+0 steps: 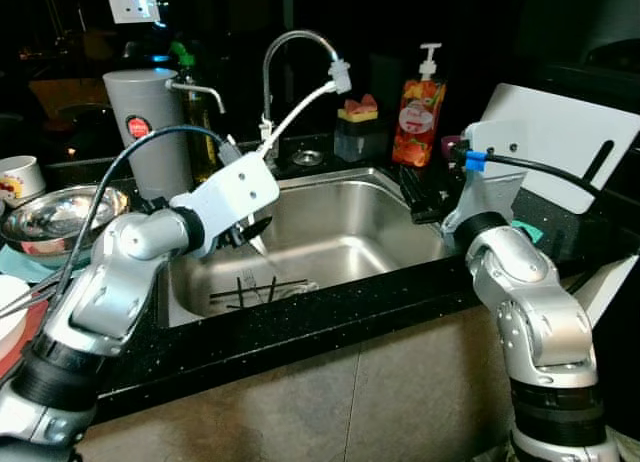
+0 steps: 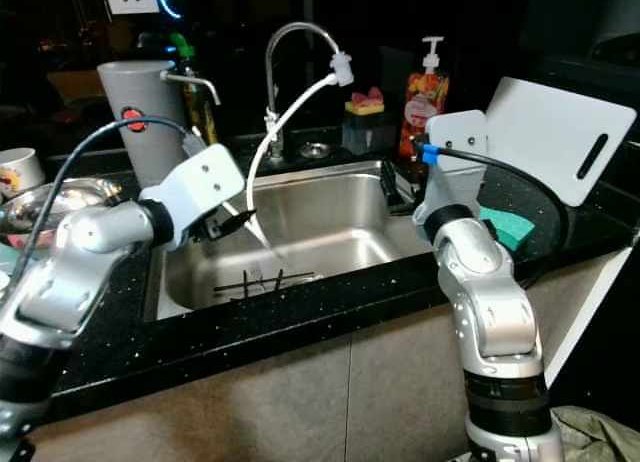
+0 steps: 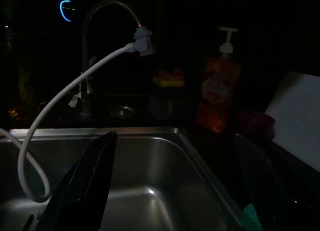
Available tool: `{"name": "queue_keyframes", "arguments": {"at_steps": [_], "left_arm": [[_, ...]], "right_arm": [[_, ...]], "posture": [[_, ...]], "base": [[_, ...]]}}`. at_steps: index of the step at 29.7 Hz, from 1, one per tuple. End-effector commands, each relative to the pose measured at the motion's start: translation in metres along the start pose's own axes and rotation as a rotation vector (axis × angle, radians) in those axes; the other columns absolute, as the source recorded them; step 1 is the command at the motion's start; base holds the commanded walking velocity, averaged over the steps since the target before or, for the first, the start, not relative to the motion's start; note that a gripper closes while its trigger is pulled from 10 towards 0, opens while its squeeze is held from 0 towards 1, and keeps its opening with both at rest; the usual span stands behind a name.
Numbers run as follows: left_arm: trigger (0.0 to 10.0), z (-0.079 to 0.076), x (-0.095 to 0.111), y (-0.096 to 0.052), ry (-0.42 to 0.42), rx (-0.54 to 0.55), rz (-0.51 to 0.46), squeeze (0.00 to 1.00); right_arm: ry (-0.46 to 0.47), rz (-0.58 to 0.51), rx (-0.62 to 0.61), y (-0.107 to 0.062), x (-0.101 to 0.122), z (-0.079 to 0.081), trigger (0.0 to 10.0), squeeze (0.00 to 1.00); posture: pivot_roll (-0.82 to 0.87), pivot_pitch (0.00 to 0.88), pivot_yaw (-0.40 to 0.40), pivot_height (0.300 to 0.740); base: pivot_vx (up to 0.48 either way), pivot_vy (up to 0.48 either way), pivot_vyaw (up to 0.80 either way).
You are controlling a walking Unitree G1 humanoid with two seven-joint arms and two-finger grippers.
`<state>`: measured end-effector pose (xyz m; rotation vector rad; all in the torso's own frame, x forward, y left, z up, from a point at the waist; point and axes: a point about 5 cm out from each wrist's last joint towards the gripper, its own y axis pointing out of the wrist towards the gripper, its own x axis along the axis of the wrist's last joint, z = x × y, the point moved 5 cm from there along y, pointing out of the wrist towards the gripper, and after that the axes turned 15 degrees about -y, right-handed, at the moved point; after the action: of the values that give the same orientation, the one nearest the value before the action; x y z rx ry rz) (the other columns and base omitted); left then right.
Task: Kitchen organization
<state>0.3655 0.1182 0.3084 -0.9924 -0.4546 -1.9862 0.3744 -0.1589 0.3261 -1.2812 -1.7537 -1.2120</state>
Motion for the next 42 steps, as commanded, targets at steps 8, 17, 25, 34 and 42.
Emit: {"name": "queue_keyframes", "arguments": {"at_steps": [8,17,25,34,42], "left_arm": [[10.0,-0.005,-0.004,-0.008,0.039,-0.014,0.018,0.00],[10.0,0.004,-0.008,-0.015,0.058,0.008,0.039,0.00],[10.0,-0.001,-0.007,-0.014,0.058,-0.016,0.036,0.00],[10.0,-0.002,-0.007,-0.016,0.052,-0.017,0.034,0.00],[10.0,0.000,-0.009,-0.017,0.057,-0.005,0.040,0.00]], "right_arm": [[0.011,0.009,-0.015,-0.003,-0.005,0.001,10.0,0.00],[0.014,-0.006,0.000,0.001,-0.001,0.005,10.0,0.00],[0.015,0.000,-0.007,0.001,-0.003,0.002,10.0,0.00],[0.016,-0.009,-0.007,0.002,0.000,0.001,10.0,0.00],[0.018,-0.016,-0.013,0.004,0.001,0.000,10.0,0.00]], "posture": [[0.05,0.000,-0.024,0.740],[0.05,0.000,-0.026,0.740],[0.06,0.000,-0.027,0.740],[0.06,0.000,-0.042,0.740],[0.07,0.000,-0.040,0.740]], "base": [[0.000,0.000,0.00],[0.000,0.000,0.00],[0.000,0.000,0.00],[0.000,0.000,0.00],[0.000,0.000,0.00]]}}
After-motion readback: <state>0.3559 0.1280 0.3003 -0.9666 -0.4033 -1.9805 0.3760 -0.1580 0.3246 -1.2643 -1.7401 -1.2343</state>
